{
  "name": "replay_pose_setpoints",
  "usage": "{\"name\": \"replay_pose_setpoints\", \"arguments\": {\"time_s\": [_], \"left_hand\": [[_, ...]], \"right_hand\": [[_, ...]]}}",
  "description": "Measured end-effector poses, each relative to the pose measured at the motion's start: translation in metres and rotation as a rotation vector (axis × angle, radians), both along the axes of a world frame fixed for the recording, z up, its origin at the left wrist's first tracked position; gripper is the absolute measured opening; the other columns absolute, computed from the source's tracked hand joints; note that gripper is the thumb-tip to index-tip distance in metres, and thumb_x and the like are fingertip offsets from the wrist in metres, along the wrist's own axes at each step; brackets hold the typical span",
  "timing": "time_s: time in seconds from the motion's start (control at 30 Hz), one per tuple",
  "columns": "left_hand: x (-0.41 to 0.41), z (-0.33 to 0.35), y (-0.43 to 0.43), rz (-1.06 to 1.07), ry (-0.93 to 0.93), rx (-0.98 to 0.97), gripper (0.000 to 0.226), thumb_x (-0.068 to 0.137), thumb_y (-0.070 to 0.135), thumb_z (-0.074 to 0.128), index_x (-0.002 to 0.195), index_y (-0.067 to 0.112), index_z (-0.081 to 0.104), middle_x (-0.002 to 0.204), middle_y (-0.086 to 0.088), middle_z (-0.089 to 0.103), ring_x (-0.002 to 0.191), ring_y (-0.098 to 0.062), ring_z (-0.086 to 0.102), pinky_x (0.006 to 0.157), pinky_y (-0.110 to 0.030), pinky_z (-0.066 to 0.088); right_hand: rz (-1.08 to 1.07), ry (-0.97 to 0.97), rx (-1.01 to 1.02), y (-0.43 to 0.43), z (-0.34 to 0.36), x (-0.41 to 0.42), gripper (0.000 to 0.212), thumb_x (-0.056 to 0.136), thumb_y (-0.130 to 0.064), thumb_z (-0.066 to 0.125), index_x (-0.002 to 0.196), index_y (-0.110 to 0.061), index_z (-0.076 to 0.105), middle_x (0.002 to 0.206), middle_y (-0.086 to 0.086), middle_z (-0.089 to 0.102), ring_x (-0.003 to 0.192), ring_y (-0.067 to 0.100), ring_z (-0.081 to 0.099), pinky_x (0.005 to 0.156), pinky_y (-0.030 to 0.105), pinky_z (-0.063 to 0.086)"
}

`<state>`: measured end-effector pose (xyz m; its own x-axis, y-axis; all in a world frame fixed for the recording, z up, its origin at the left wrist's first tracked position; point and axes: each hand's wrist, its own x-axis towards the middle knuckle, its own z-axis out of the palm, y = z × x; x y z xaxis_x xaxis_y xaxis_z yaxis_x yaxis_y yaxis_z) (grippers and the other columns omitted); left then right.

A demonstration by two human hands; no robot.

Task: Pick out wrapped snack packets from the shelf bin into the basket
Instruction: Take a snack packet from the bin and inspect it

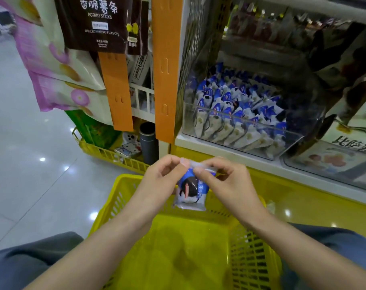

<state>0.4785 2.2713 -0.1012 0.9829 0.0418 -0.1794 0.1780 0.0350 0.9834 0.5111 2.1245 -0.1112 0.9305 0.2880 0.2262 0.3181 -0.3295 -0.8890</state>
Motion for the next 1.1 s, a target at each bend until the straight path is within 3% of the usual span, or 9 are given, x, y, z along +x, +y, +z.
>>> {"name": "replay_pose_setpoints", "arguments": {"time_s": [0.1, 0.2, 0.33, 0.43, 0.57, 0.63, 0.73, 0.93, 1.1], "left_hand": [[-0.002, -0.001, -0.002, -0.059, 0.052, -0.001, 0.026, 0.082, 0.015, 0.065, 0.107, 0.013, 0.06, 0.095, -0.005, 0.068, 0.075, -0.008, 0.064, 0.063, -0.02, 0.052], [-0.003, -0.003, -0.004, 0.089, -0.003, -0.016, 0.023, 0.082, 0.009, 0.066, 0.104, 0.011, 0.06, 0.088, -0.005, 0.07, 0.064, -0.009, 0.065, 0.06, -0.022, 0.053], [0.001, -0.007, 0.002, 0.226, -0.061, -0.056, 0.007, 0.089, 0.013, 0.057, 0.093, 0.013, 0.063, 0.072, 0.004, 0.071, 0.061, -0.005, 0.065, 0.057, -0.018, 0.053], [0.003, -0.006, 0.006, 0.234, -0.075, -0.06, 0.018, 0.093, 0.013, 0.05, 0.081, 0.009, 0.063, 0.066, 0.004, 0.066, 0.061, -0.005, 0.061, 0.054, -0.018, 0.052], [0.004, -0.011, 0.009, 0.174, -0.141, 0.159, 0.026, 0.092, 0.009, 0.049, 0.068, 0.012, 0.056, 0.065, -0.003, 0.053, 0.066, -0.014, 0.052, 0.061, -0.03, 0.044], [0.001, -0.015, 0.007, 0.072, -0.21, 0.344, 0.028, 0.092, 0.012, 0.051, 0.065, 0.021, 0.055, 0.059, 0.008, 0.048, 0.061, -0.009, 0.043, 0.059, -0.029, 0.035], [-0.004, -0.018, 0.0, -0.019, -0.261, 0.465, 0.03, 0.092, 0.019, 0.052, 0.064, 0.027, 0.052, 0.048, 0.013, 0.044, 0.049, -0.003, 0.036, 0.048, -0.017, 0.025], [-0.004, -0.02, -0.004, -0.037, -0.312, 0.486, 0.025, 0.094, 0.018, 0.051, 0.069, 0.022, 0.055, 0.048, 0.018, 0.049, 0.045, 0.001, 0.043, 0.043, -0.01, 0.026], [0.007, -0.025, -0.005, -0.054, -0.096, 0.209, 0.025, 0.093, 0.013, 0.05, 0.071, 0.018, 0.06, 0.054, 0.014, 0.052, 0.055, -0.001, 0.044, 0.054, -0.022, 0.035]], "right_hand": [[-0.113, 0.37, 0.331, -0.003, 0.007, 0.006, 0.011, 0.087, -0.01, 0.059, 0.078, -0.009, 0.065, 0.074, 0.004, 0.068, 0.064, 0.006, 0.062, 0.06, 0.02, 0.054], [-0.111, 0.625, 0.491, -0.006, 0.011, 0.009, 0.013, 0.091, -0.014, 0.052, 0.091, -0.003, 0.059, 0.087, 0.012, 0.071, 0.07, 0.012, 0.068, 0.061, 0.022, 0.057], [-0.015, 0.717, 0.391, -0.006, 0.012, 0.007, 0.008, 0.09, -0.009, 0.055, 0.097, -0.008, 0.053, 0.086, 0.01, 0.07, 0.067, 0.01, 0.068, 0.062, 0.024, 0.058], [0.089, 0.754, 0.269, -0.004, 0.008, 0.002, 0.032, 0.085, 0.004, 0.058, 0.112, -0.006, 0.044, 0.092, 0.014, 0.064, 0.066, 0.013, 0.066, 0.063, 0.022, 0.057], [0.193, 0.539, -0.025, 0.002, 0.005, -0.005, 0.045, 0.08, -0.001, 0.066, 0.117, -0.011, 0.042, 0.099, 0.0, 0.057, 0.084, 0.006, 0.057, 0.074, 0.016, 0.05], [0.17, 0.423, -0.006, 0.003, 0.006, -0.004, 0.036, 0.082, -0.01, 0.066, 0.113, -0.016, 0.048, 0.106, -0.002, 0.057, 0.09, 0.001, 0.056, 0.077, 0.012, 0.048], [0.11, 0.265, -0.016, 0.0, 0.009, -0.001, 0.007, 0.084, -0.016, 0.064, 0.088, -0.021, 0.062, 0.087, -0.004, 0.065, 0.081, 0.006, 0.06, 0.075, 0.02, 0.048], [0.115, 0.314, -0.013, -0.008, 0.008, 0.005, 0.009, 0.08, -0.015, 0.069, 0.073, -0.02, 0.068, 0.072, -0.001, 0.069, 0.066, 0.005, 0.06, 0.063, 0.019, 0.048], [0.075, -0.246, -0.423, -0.014, 0.008, 0.0, 0.007, 0.082, -0.027, 0.068, 0.084, -0.021, 0.07, 0.078, -0.01, 0.064, 0.07, 0.004, 0.058, 0.064, 0.029, 0.051]]}}
